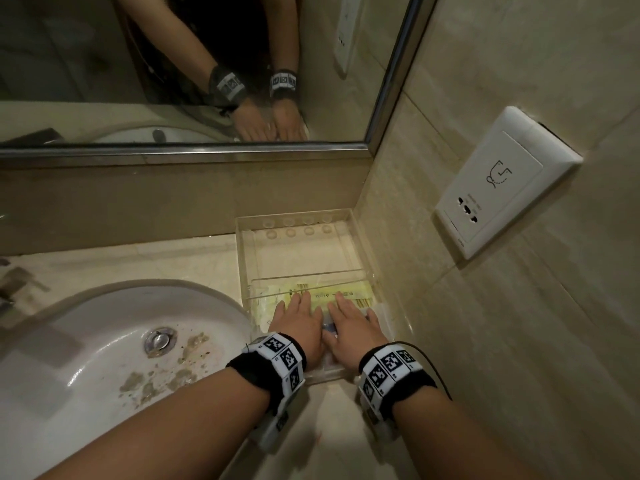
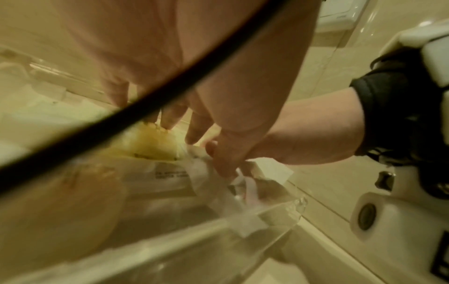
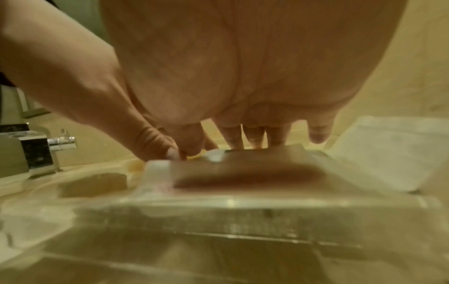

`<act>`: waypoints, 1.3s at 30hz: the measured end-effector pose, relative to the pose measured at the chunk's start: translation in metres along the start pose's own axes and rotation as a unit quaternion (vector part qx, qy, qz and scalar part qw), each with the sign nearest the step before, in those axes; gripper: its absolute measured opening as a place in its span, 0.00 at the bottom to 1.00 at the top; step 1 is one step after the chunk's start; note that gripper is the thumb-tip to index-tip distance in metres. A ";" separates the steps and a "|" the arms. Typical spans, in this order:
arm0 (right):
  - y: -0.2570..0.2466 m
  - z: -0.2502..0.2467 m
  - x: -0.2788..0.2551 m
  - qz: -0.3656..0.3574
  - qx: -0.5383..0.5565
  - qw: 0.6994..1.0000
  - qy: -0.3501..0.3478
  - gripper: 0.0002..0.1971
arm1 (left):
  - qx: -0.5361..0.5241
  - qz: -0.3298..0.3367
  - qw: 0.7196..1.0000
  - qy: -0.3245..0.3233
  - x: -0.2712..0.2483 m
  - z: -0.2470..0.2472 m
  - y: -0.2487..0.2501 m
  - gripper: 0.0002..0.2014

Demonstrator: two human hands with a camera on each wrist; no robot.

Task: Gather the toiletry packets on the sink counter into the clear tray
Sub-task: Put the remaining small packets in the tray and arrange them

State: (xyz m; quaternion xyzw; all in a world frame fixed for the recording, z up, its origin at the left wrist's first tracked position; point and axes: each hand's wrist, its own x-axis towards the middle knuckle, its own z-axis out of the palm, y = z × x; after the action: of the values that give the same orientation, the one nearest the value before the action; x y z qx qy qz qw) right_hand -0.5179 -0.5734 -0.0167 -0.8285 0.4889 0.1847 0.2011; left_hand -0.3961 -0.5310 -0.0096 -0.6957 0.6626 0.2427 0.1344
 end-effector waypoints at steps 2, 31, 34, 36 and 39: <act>-0.001 -0.002 -0.007 0.012 0.023 0.999 0.033 0.31 | -0.009 0.006 1.000 0.023 -0.006 -0.004 0.002 0.31; -0.015 0.021 -0.056 0.034 0.001 0.996 0.087 0.24 | 0.058 0.023 0.998 0.021 -0.043 0.030 0.006 0.28; -0.021 0.019 -0.044 0.018 0.010 0.997 0.075 0.27 | 0.054 0.007 0.998 0.011 -0.038 0.022 0.005 0.30; -0.022 0.021 -0.036 0.020 0.003 0.999 0.044 0.30 | 0.059 -0.005 0.998 -0.007 -0.032 0.023 0.005 0.34; -0.021 0.024 -0.030 0.022 0.003 0.999 0.024 0.32 | 0.077 -0.011 0.997 -0.026 -0.027 0.025 0.005 0.38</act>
State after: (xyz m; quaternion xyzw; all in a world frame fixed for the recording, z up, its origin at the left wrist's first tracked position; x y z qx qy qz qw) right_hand -0.5158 -0.5300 -0.0188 -0.8213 0.5119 0.1679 0.1878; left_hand -0.4055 -0.4950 -0.0163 -0.6842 0.6678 0.2074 0.2073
